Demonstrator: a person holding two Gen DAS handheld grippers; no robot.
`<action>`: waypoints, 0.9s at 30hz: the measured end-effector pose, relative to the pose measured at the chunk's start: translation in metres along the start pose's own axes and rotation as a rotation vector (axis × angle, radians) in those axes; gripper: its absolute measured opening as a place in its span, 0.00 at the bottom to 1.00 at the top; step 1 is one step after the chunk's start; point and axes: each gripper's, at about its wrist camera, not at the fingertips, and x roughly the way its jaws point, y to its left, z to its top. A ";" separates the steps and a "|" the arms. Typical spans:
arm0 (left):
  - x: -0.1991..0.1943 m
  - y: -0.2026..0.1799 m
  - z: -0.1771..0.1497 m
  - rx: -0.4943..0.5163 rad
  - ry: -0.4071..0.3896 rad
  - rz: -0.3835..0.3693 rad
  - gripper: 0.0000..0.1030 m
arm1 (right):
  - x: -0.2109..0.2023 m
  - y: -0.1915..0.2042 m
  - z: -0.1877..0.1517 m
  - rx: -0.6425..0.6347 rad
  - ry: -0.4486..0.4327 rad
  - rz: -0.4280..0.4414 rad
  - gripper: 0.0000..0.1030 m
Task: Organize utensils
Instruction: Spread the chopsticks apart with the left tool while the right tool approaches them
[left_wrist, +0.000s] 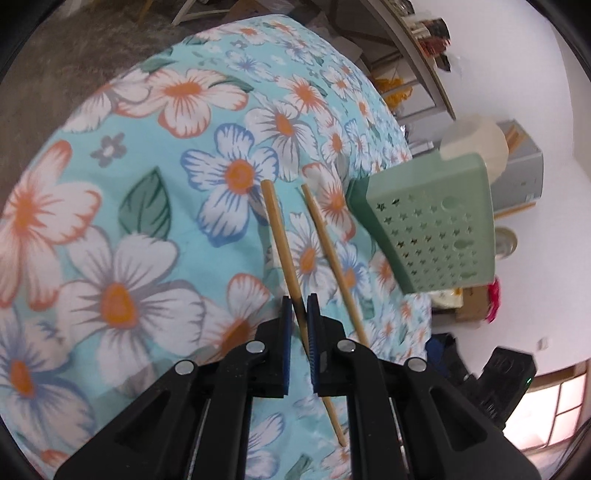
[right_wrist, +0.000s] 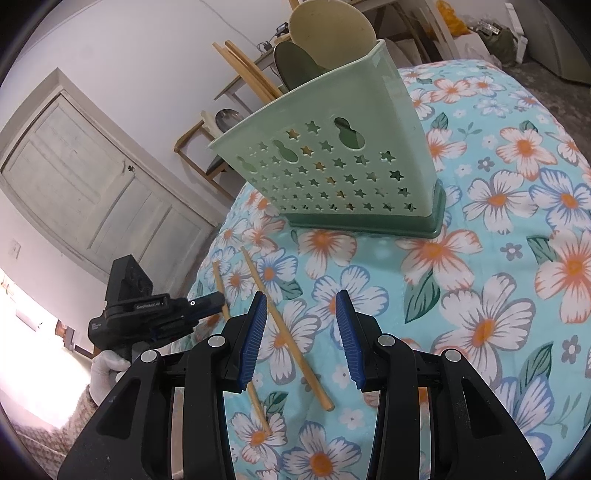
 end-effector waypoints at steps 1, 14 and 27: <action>-0.001 0.000 -0.001 0.012 0.000 0.014 0.07 | 0.000 0.001 0.000 -0.001 0.001 0.000 0.38; 0.001 -0.002 0.000 0.027 -0.026 0.035 0.11 | 0.001 0.007 0.001 -0.041 0.026 -0.006 0.43; 0.010 -0.013 0.003 0.092 -0.092 0.131 0.21 | 0.027 0.032 0.028 -0.185 0.116 -0.014 0.43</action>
